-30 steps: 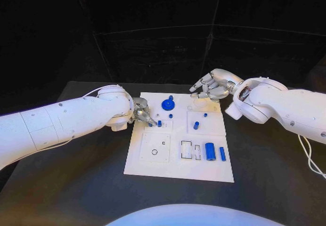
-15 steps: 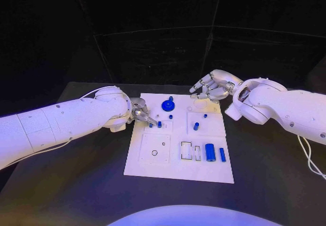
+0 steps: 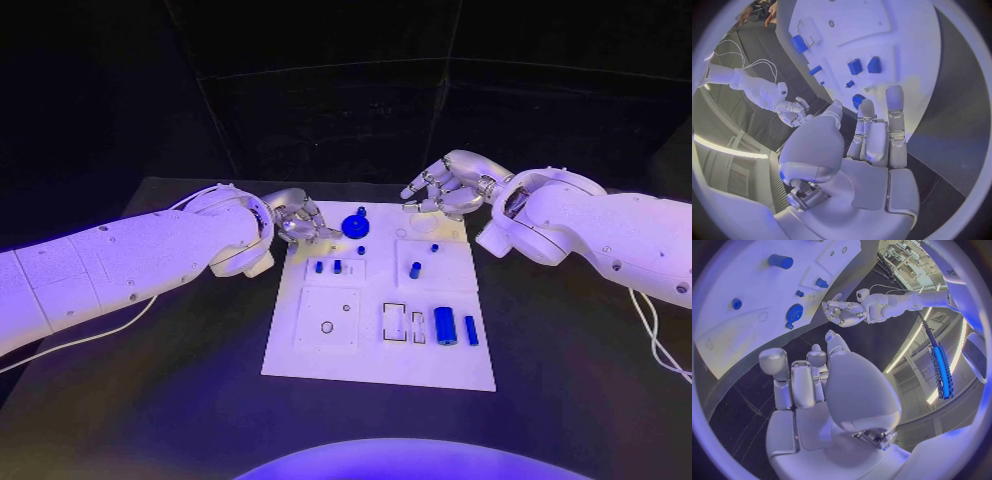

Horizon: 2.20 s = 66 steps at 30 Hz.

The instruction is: Assemble the parts on the task board

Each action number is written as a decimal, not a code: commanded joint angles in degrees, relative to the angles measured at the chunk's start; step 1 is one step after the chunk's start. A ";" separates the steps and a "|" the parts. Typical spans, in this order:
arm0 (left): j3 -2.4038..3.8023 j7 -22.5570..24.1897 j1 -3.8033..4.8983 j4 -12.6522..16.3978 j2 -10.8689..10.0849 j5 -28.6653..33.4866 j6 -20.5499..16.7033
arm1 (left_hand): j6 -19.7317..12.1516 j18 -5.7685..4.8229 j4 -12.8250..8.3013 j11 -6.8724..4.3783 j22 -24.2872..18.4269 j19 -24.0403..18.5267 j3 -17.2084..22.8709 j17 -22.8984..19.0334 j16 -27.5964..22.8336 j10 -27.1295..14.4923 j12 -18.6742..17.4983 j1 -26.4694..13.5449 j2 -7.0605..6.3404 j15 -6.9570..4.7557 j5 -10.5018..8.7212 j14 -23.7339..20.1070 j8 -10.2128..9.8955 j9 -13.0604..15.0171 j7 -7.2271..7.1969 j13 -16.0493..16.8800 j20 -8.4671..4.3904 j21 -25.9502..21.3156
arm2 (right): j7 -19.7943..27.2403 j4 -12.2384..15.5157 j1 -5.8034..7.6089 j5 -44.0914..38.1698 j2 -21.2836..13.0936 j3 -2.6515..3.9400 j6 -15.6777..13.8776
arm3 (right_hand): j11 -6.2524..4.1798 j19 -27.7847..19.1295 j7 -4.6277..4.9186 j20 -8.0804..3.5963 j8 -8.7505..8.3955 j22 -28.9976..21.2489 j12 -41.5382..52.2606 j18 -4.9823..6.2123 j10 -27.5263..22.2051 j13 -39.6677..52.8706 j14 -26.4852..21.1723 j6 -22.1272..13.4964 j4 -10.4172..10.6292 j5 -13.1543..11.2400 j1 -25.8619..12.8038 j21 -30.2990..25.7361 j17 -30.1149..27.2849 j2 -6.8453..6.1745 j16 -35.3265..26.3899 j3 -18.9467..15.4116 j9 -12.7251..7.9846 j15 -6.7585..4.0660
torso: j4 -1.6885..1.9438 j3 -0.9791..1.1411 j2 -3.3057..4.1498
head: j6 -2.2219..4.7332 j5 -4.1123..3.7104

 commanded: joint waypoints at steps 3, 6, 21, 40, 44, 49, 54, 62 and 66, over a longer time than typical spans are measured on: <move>-0.03 12.89 0.12 -1.09 1.38 5.81 -6.87 | -3.46 0.34 -2.75 2.19 -3.86 -3.56 0.76 -17.25 -14.12 -6.96 -5.12 7.49 1.24 1.88 0.08 -9.31 -1.17 -1.83 2.03 -4.07 1.63 -5.73 | 0.51 -0.04 0.09 -0.07 0.10 0.03 0.06 | -0.15 -0.48 0.13 0.01 0.36 -0.07 -0.15 0.93 -0.32 -0.06 1.72 -0.03 -0.21 0.19 -0.08 -0.36 0.08 0.08 -0.14 0.13 -0.03 -0.18 | -0.02 0.04 0.02 | 0.11 -0.12; -0.51 17.87 0.12 -2.38 2.83 4.02 -6.75 | -3.40 0.39 -6.76 3.44 -6.37 -5.79 3.48 -26.19 -22.28 -11.11 -11.16 14.49 1.33 2.82 0.04 -15.78 -2.12 -3.83 2.69 -9.17 2.83 -9.46 | 0.53 -0.08 0.09 -0.07 0.20 0.03 0.02 | -0.13 -0.48 0.14 0.01 0.38 -0.08 -0.14 0.93 -0.33 -0.06 1.73 -0.06 -0.16 0.23 -0.21 -0.39 0.09 0.06 -0.14 0.11 -0.04 -0.17 | -0.05 -0.02 0.04 | 0.18 -0.38; -2.80 22.26 0.09 -8.79 8.70 -13.81 -2.57 | 6.53 0.54 -10.75 2.74 -4.80 6.75 10.11 -4.07 -0.32 -2.42 -28.08 15.49 -4.93 1.77 -0.12 1.72 -16.01 -16.78 1.69 -28.40 1.67 -4.13 | 0.56 -0.34 0.08 -0.07 0.76 0.03 0.12 | -0.13 -0.48 0.14 0.01 0.38 -0.09 -0.15 0.93 -0.34 -0.08 1.72 -0.07 -0.17 0.25 -0.21 -0.39 0.08 0.07 -0.15 0.13 -0.04 -0.17 | -0.05 -0.02 0.04 | 0.36 -0.67; -3.29 17.86 0.04 -13.81 13.25 -20.12 3.01 | 8.64 -0.77 -11.17 2.50 2.59 10.99 10.02 -2.96 1.57 -1.01 -29.39 14.76 -5.12 1.44 -0.08 3.35 -18.23 -18.55 1.47 -30.81 1.28 4.11 | 0.49 -0.41 0.07 -0.43 1.10 0.03 -0.11 | -0.14 -0.49 0.14 0.01 0.40 -0.13 -0.18 0.93 -0.39 -0.13 1.73 -0.11 -0.20 0.33 -0.15 -0.42 0.08 0.17 -0.17 0.24 -0.04 -0.17 | 0.01 -0.01 0.11 | 0.26 -1.07; -3.29 17.66 0.00 -14.43 13.88 -20.50 3.80 | 9.20 -0.81 -11.24 2.42 2.89 11.14 10.23 -3.18 1.53 -0.54 -29.46 14.83 -4.88 1.38 -0.08 3.38 -18.33 -18.67 1.37 -31.05 1.22 4.42 | 0.49 -0.39 0.07 -0.45 1.14 0.03 -0.08 | -0.14 -0.49 0.14 0.01 0.40 -0.13 -0.18 0.93 -0.39 -0.13 1.73 -0.11 -0.20 0.33 -0.15 -0.42 0.08 0.17 -0.17 0.24 -0.04 -0.17 | -0.01 0.01 0.03 | 0.12 -1.04; -3.29 17.36 -0.06 -14.78 14.33 -20.60 4.70 | 9.94 -0.91 -11.32 2.28 3.47 11.35 10.55 -3.31 1.57 0.20 -29.54 14.90 -4.63 1.26 -0.07 3.45 -18.44 -18.82 1.22 -31.34 1.13 5.01 | 0.48 -0.39 0.08 -0.45 1.21 0.03 -0.02 | -0.14 -0.49 0.14 0.01 0.40 -0.13 -0.18 0.93 -0.39 -0.13 1.73 -0.11 -0.20 0.33 -0.15 -0.42 0.08 0.17 -0.17 0.24 -0.04 -0.17 | -0.08 0.00 0.05 | 0.02 -1.14; -3.29 16.91 -0.10 -15.09 14.61 -20.64 5.44 | 10.68 -1.03 -11.43 2.11 4.21 11.57 10.89 -3.68 1.50 1.02 -29.65 14.94 -4.46 1.13 -0.07 3.46 -18.58 -18.98 1.09 -31.65 1.02 5.74 | 0.44 -0.40 0.08 -0.46 1.23 0.03 0.04 | -0.14 -0.49 0.14 0.01 0.40 -0.13 -0.18 0.93 -0.39 -0.13 1.73 -0.11 -0.20 0.33 -0.15 -0.42 0.08 0.17 -0.17 0.24 -0.04 -0.17 | -0.03 0.01 0.01 | -0.05 -1.27; -3.28 16.65 -0.20 -15.52 15.03 -20.65 6.05 | 11.98 -1.13 -11.61 1.76 4.93 11.70 11.95 -3.93 1.58 2.43 -29.81 15.20 -3.76 0.85 -0.06 3.51 -18.71 -19.18 0.75 -32.07 0.79 6.39 | 0.46 -0.45 0.08 -0.46 1.38 0.03 0.15 | -0.14 -0.49 0.14 0.01 0.40 -0.13 -0.18 0.93 -0.39 -0.13 1.73 -0.11 -0.20 0.33 -0.15 -0.42 0.08 0.17 -0.17 0.24 -0.04 -0.17 | 0.03 -0.01 0.01 | -0.11 -1.30; -3.28 16.68 -0.29 -15.78 15.30 -20.65 6.31 | 12.47 -1.16 -11.78 1.62 5.16 11.70 12.69 -4.02 1.64 2.92 -30.10 15.36 -3.48 0.72 -0.04 3.54 -18.88 -19.31 0.59 -32.33 0.67 6.58 | 0.46 -0.46 0.08 -0.46 1.43 0.03 0.17 | -0.14 -0.51 0.14 0.01 0.40 -0.16 -0.22 0.94 -0.42 -0.18 1.73 -0.11 -0.20 0.34 -0.16 -0.45 0.08 0.19 -0.17 0.26 -0.04 -0.17 | 0.00 0.00 0.01 | -0.15 -1.24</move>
